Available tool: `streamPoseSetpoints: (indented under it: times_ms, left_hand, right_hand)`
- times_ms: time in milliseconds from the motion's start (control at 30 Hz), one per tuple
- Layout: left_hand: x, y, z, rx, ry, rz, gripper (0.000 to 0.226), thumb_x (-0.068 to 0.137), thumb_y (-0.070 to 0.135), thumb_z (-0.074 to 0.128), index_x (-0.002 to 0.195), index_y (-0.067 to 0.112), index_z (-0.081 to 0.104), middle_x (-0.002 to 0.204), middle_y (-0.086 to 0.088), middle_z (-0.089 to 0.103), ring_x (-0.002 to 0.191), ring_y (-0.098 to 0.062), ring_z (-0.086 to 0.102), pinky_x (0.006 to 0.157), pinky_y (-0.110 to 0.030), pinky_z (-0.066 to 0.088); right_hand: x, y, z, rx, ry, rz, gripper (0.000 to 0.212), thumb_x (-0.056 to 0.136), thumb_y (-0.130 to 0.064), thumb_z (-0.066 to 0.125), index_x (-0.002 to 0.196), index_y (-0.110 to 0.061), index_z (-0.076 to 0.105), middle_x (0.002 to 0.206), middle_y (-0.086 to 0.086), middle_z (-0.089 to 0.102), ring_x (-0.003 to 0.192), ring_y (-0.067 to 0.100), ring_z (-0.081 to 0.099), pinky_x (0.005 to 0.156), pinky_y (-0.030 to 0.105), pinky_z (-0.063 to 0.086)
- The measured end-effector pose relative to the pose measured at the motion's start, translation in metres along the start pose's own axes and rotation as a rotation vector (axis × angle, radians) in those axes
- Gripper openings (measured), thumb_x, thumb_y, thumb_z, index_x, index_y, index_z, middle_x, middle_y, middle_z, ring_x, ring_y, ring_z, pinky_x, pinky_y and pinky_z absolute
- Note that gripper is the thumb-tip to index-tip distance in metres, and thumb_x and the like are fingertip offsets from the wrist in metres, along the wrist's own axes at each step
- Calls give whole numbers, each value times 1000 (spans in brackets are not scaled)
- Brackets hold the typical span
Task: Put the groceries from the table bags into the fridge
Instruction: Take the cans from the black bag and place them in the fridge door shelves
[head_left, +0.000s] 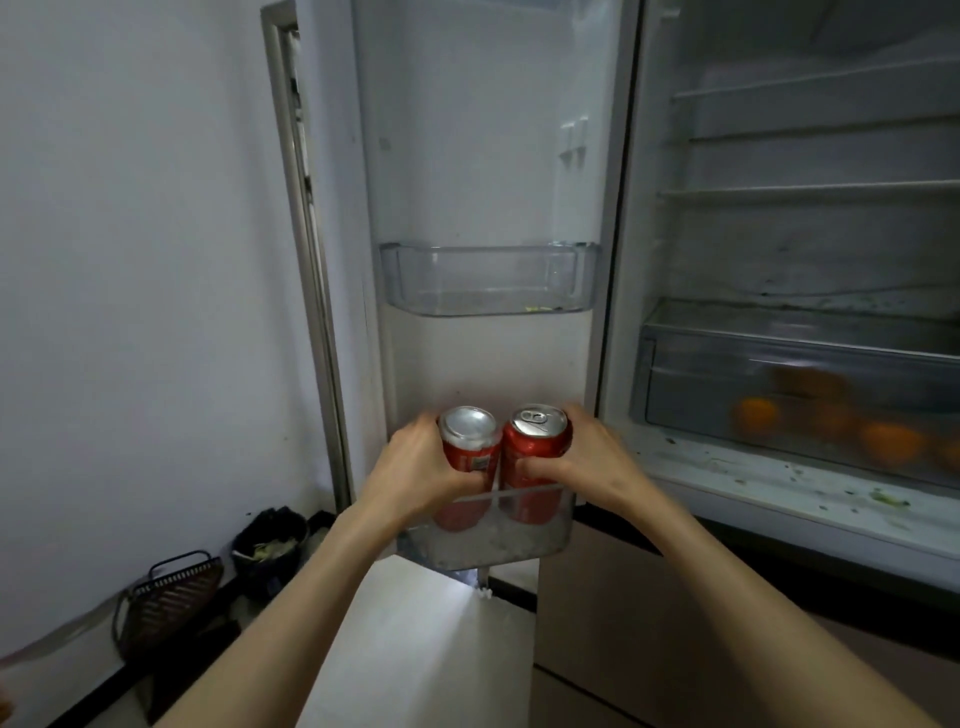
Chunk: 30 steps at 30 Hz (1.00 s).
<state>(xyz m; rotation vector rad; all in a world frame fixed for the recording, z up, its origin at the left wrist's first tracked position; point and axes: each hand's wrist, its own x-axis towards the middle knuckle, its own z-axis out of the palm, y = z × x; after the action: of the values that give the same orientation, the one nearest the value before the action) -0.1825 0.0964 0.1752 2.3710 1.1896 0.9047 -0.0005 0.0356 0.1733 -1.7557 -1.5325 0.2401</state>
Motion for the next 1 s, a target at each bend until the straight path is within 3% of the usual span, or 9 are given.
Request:
streamPoseSetpoints:
  times_ms: [167,300,433,567,667,833,1000]
  left_hand:
    - [4,2,0,77,-75,-87,61,70,36,74,118,13,45,104,-2,61,90,-18,60,69,-24,45]
    - [4,-1,0,61,-1,-41,42,73,50,67,102,21,57,93,6,61,80,-9,55,56,-12,33]
    - [-3,-6,5,118,96,-42,44,76,49,65,107,19,57,100,-1,55,86,-10,46,69,-20,33]
    - [-12,-5,9,127,209,-22,41,78,44,66,104,15,54,102,-4,63,92,-22,59,70,-27,41]
    - [-17,-4,11,111,245,16,39,81,38,65,110,16,52,108,-3,63,98,-22,60,75,-26,43]
    - [-38,-7,12,91,298,119,58,88,41,55,135,12,40,136,-3,47,124,-15,45,101,-25,37]
    - [-62,-11,-6,243,358,192,66,86,55,36,143,22,29,152,-7,26,139,-21,28,110,-40,31]
  right_hand:
    - [1,-1,-2,-33,-19,5,66,68,-39,75,123,-22,43,103,-8,52,94,13,52,82,29,44]
    - [0,0,-2,14,-46,-9,65,68,-39,76,122,-23,44,116,-3,50,98,12,51,84,29,45]
    - [-3,-1,-2,23,-33,-72,59,74,-42,72,125,-23,47,124,-1,48,99,9,47,90,29,43]
    - [-6,0,-1,55,-3,-100,53,80,-38,68,126,-20,47,124,0,54,102,9,49,91,29,42]
    - [-8,4,0,87,23,-113,50,85,-33,65,128,-17,46,120,-3,54,112,13,50,93,28,40]
    - [-23,16,16,6,172,-174,61,90,-29,58,143,-14,30,145,5,39,134,17,34,107,25,21]
    - [-40,-14,26,-204,363,-385,63,88,-39,49,141,-8,35,146,14,38,137,25,32,113,46,25]
